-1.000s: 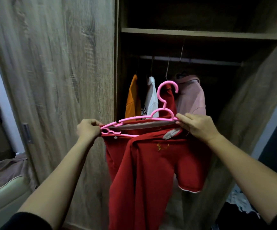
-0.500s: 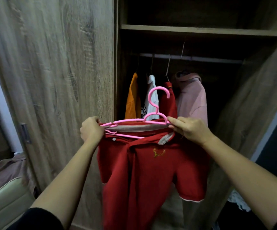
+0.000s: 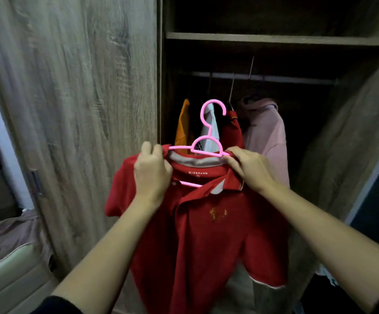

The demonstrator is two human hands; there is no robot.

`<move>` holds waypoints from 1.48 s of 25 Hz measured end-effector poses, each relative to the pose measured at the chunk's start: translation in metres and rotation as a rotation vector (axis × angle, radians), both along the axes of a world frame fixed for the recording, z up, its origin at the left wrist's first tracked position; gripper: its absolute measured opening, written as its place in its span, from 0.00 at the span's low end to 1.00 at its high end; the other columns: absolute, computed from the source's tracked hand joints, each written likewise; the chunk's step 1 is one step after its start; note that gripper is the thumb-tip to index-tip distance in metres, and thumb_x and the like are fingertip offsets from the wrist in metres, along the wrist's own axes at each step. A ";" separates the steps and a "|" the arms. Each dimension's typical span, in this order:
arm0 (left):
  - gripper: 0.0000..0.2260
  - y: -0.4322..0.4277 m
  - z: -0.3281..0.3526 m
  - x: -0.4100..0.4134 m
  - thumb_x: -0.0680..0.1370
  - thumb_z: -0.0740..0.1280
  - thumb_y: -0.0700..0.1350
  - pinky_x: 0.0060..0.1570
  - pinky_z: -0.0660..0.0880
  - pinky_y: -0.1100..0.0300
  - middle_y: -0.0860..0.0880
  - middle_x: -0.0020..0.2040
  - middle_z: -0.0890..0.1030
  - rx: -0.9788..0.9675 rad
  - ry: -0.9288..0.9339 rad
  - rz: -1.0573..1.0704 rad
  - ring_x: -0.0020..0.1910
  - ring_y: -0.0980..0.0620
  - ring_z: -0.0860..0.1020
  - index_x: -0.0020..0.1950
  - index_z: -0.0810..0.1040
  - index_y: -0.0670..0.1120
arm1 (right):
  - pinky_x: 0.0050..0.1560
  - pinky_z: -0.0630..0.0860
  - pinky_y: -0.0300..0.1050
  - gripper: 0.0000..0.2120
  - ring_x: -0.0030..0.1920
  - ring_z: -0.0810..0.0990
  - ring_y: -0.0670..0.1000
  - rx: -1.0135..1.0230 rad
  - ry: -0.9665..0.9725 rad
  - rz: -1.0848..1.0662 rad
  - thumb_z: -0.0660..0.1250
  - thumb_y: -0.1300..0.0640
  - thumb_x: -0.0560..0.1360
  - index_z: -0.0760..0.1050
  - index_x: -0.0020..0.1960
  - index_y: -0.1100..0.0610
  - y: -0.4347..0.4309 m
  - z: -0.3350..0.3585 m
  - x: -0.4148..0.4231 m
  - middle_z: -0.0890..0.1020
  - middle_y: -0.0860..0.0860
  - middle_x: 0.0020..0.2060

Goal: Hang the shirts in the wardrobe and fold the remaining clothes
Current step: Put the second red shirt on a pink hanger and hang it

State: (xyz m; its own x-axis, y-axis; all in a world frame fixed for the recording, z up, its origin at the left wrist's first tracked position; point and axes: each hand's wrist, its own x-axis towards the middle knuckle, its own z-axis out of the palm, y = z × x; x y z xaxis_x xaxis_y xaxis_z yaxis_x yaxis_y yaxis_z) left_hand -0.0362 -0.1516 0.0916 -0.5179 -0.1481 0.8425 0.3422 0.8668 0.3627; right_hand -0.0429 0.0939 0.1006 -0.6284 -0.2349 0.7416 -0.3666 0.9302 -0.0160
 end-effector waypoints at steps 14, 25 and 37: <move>0.24 -0.053 0.039 -0.016 0.69 0.58 0.70 0.31 0.65 0.59 0.53 0.30 0.74 -0.218 -0.142 -0.468 0.32 0.54 0.75 0.39 0.77 0.51 | 0.45 0.76 0.50 0.29 0.49 0.81 0.56 -0.072 -0.089 0.150 0.49 0.30 0.71 0.64 0.66 0.43 0.000 0.023 0.022 0.80 0.47 0.50; 0.15 -0.102 0.018 -0.033 0.69 0.64 0.62 0.37 0.66 0.76 0.75 0.38 0.76 -0.084 -0.170 -0.524 0.35 0.72 0.74 0.45 0.82 0.55 | 0.48 0.71 0.43 0.12 0.51 0.80 0.54 -0.271 -0.253 -0.054 0.61 0.49 0.75 0.77 0.53 0.51 0.051 -0.003 0.017 0.81 0.52 0.48; 0.21 -0.069 0.041 -0.040 0.69 0.68 0.65 0.37 0.67 0.76 0.64 0.31 0.75 -0.319 -0.345 -0.658 0.34 0.74 0.73 0.48 0.82 0.50 | 0.56 0.75 0.55 0.18 0.56 0.80 0.48 -0.341 -0.251 0.121 0.58 0.40 0.72 0.74 0.59 0.42 0.017 0.020 0.005 0.83 0.43 0.53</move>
State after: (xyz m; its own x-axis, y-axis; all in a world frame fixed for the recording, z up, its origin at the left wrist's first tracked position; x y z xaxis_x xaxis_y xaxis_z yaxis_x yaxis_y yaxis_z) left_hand -0.0764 -0.2211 0.1325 -0.6538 0.4981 0.5696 0.7321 0.6066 0.3099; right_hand -0.0375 0.1107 0.1209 -0.7820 -0.0865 0.6172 -0.4184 0.8068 -0.4171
